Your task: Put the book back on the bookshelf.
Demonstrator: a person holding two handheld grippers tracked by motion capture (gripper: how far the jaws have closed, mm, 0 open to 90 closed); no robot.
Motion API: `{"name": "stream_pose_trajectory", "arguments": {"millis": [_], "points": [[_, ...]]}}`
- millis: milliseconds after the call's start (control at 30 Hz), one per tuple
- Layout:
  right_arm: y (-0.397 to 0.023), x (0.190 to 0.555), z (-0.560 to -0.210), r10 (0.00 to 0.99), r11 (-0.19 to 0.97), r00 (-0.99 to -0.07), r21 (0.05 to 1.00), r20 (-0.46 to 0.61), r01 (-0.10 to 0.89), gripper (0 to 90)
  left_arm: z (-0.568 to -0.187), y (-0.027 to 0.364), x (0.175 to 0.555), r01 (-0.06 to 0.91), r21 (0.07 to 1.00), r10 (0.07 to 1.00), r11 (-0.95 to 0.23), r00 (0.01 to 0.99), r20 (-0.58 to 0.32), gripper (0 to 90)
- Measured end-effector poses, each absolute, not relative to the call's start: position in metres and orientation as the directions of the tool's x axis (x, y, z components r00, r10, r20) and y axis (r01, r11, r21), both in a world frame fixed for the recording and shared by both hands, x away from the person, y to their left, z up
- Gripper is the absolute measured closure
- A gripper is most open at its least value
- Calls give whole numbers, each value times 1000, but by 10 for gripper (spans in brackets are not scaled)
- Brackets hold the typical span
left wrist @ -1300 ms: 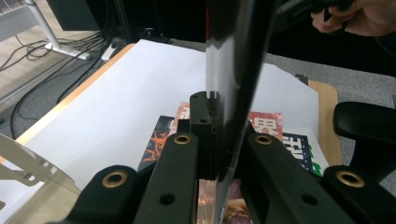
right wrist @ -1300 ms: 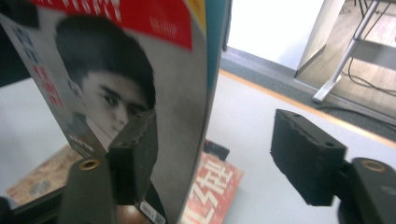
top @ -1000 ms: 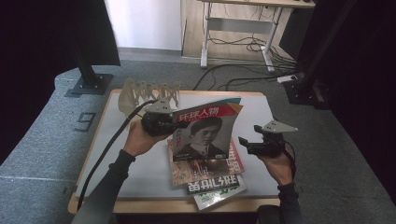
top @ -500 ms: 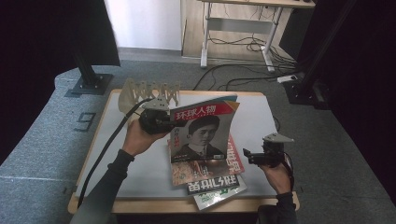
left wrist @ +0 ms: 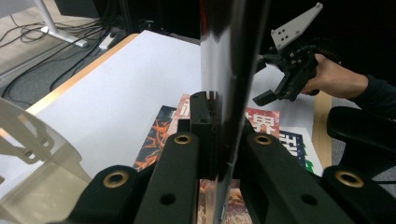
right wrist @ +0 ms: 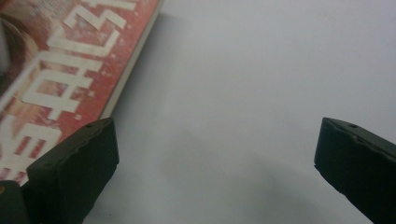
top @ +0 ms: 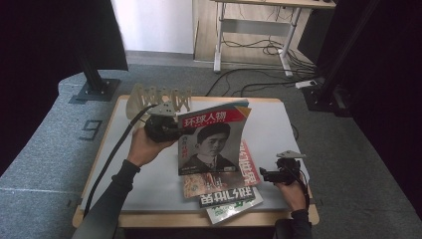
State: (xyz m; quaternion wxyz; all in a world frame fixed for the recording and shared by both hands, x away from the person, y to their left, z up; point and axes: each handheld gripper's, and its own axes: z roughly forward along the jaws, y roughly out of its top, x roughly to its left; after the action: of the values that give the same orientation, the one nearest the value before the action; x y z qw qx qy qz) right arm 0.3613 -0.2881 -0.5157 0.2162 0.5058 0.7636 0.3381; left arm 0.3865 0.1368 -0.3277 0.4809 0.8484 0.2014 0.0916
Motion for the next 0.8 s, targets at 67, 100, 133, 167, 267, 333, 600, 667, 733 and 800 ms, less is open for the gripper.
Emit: {"name": "stream_pose_trajectory", "arguments": {"millis": [67,100,133,167,267,333,600,667,733,800], "points": [[-288,362,-521,918,263,-396,730,11,631,3,-327,140,387,260,850,439,-457,898,-39,865],[-287,362,-523,919,265,-395,726,11,635,3,-326,141,387,262,850,443,-457,896,-39,865],[-287,363,-524,920,267,-392,724,5,636,3,-326,143,387,266,849,449,-457,893,-39,865],[-287,363,-526,921,267,-390,721,5,640,3,-325,145,387,269,846,452,-460,891,-37,865],[-287,364,-530,923,270,-386,714,1,647,3,-323,149,386,275,844,466,-460,884,-34,865],[-286,364,-533,923,273,-385,705,0,655,3,-322,153,386,279,843,473,-459,880,-33,866],[-288,363,-538,925,260,-380,719,6,644,0,-319,167,386,300,844,509,-445,860,-37,866],[-287,363,-538,926,257,-379,720,8,645,0,-318,171,385,305,844,517,-440,855,-40,866],[-288,363,-538,926,257,-379,720,9,645,0,-317,175,385,308,845,526,-436,850,-39,866],[-288,363,-538,926,257,-379,720,9,644,0,-316,179,385,310,847,533,-431,845,-38,866]]}}
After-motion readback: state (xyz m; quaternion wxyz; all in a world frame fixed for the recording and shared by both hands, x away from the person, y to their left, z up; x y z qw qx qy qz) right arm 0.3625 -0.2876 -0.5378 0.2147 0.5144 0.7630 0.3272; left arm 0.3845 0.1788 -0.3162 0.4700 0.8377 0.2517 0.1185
